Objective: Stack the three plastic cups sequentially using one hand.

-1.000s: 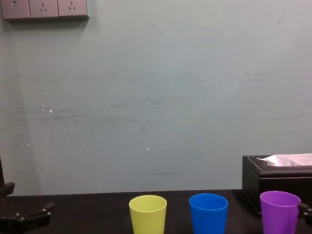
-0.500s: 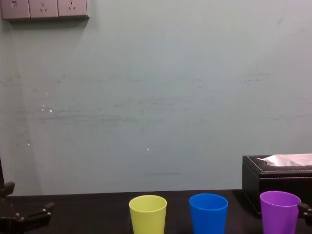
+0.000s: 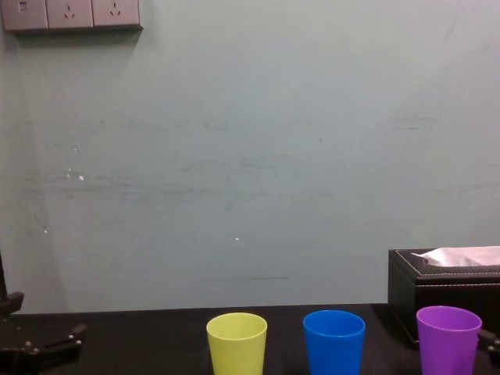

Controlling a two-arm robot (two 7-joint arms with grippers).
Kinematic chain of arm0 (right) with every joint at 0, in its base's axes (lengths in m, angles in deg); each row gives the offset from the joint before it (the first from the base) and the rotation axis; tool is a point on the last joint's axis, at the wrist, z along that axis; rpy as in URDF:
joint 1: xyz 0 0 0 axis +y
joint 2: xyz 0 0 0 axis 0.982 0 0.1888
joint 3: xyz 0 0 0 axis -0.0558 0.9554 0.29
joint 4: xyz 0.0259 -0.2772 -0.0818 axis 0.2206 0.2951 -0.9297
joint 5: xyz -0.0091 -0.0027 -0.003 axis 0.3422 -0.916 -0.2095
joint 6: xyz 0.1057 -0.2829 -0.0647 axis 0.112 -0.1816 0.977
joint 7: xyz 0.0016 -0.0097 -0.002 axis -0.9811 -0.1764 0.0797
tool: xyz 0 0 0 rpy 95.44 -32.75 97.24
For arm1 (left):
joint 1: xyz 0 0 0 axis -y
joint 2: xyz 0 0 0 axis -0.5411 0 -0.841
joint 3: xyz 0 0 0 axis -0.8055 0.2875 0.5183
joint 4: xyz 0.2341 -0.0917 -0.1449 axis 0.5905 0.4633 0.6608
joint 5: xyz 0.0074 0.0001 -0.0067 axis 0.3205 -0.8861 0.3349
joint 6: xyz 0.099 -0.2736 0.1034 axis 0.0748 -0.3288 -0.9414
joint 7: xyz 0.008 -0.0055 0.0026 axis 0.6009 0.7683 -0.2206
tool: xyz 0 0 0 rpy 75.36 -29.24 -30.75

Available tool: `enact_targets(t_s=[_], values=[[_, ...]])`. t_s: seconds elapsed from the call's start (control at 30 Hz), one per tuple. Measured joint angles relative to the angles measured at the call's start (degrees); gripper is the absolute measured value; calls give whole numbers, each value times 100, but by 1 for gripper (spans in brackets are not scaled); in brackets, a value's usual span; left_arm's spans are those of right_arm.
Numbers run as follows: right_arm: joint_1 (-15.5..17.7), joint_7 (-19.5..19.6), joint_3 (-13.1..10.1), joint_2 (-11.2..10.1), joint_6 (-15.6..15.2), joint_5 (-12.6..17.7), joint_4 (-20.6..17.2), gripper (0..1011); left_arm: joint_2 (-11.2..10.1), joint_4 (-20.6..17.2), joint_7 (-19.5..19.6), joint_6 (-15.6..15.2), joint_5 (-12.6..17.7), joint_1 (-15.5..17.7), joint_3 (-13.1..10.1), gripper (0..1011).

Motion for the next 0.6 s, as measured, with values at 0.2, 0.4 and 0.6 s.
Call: enact_targets(t_s=[0.2,0.4,0.6], values=[[209,-303,-158,45,-100,290,-176,1003,0,0,0,0,0,0,0,1000],[425,-658,-326,101,-449,776,-429,1003,0,0,0,0,0,0,0,1000],[448,-768,-395,168,-994,967,-551,1003,0,0,0,0,0,0,0,1000]])
